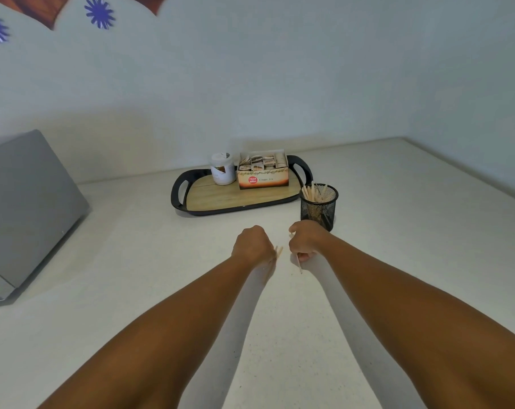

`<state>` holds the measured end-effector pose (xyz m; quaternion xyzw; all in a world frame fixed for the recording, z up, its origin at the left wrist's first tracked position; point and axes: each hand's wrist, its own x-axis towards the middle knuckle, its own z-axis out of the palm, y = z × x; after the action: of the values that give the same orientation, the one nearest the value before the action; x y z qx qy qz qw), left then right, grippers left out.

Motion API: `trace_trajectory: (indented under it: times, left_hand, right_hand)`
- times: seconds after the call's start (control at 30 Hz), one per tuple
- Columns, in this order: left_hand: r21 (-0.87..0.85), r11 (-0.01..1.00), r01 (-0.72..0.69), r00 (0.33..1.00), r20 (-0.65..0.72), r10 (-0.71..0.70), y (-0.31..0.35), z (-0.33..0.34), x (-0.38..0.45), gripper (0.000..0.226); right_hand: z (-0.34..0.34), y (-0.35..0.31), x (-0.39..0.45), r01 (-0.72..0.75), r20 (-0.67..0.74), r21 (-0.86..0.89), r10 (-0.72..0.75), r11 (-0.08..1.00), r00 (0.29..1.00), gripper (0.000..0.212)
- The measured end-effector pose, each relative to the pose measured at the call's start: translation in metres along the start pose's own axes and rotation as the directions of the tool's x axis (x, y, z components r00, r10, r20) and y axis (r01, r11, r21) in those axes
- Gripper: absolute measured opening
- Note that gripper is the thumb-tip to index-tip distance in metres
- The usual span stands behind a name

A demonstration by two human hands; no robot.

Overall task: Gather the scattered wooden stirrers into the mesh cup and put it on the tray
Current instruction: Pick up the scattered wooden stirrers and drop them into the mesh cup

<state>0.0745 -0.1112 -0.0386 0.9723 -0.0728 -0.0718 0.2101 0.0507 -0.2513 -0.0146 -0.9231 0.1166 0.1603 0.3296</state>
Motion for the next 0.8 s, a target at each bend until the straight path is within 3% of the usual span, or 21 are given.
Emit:
trace_trajectory:
  times: [0.27,0.4,0.57,0.73,0.8]
  left_hand:
    - [0.1,0.995,0.004,1.0,0.003,-0.004,0.012,-0.001,-0.002,0.046]
    - [0.131,0.991,0.009,1.0,0.022,-0.012,0.012,0.0,-0.003,0.038]
    - [0.233,0.971,-0.05,0.992,0.125,0.021,0.018,0.002,-0.008,0.03]
    - [0.308,0.942,-0.134,0.98,0.182,0.08,0.023,0.004,-0.013,0.017]
    - [0.3,0.941,-0.159,0.978,0.176,0.109,0.023,0.004,-0.013,0.021]
  right_hand:
    - [0.001,0.007,0.002,0.001,-0.003,-0.062,-0.001,0.998,1.0,0.048]
    - [-0.001,0.005,-0.004,-0.032,-0.003,-0.077,0.032,0.997,0.999,0.016]
    - [-0.001,0.005,-0.004,-0.046,-0.023,-0.026,0.046,0.999,0.999,0.025]
    - [-0.006,0.005,0.001,-0.024,-0.058,0.097,0.03,0.995,0.998,0.006]
    - [-0.007,0.004,-0.001,-0.02,-0.067,0.094,0.026,0.995,0.997,0.009]
